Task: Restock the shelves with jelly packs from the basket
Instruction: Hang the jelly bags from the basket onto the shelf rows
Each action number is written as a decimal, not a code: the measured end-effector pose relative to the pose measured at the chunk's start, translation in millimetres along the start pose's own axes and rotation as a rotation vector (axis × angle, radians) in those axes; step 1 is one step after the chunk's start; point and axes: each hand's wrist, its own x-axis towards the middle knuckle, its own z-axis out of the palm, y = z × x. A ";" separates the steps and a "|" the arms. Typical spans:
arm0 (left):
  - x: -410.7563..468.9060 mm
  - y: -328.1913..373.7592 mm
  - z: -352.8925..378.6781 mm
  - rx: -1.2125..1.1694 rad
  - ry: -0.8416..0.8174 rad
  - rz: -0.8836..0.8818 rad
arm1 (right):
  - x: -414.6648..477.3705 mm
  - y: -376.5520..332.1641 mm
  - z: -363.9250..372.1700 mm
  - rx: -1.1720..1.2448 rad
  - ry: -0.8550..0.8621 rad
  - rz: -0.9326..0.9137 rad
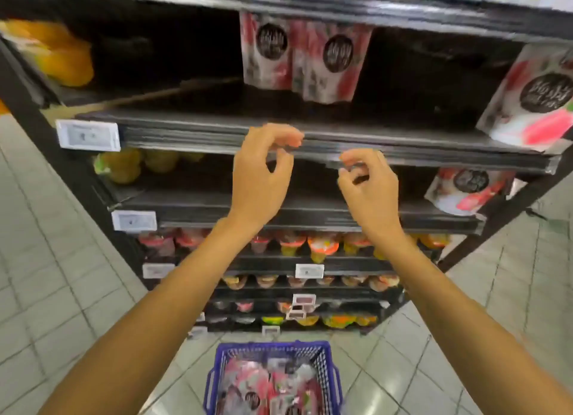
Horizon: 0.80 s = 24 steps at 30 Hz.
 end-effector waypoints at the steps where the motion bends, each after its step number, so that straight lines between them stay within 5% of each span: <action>1: -22.6 -15.9 -1.1 -0.021 -0.028 -0.070 | -27.6 18.7 9.1 -0.019 -0.075 0.094; 10: -289.0 -169.2 18.5 0.012 -0.224 -0.789 | -280.6 176.8 77.6 -0.123 -0.616 0.908; 24: -649.1 -345.5 103.3 0.311 -0.621 -1.383 | -555.9 423.4 166.2 -0.363 -0.799 1.423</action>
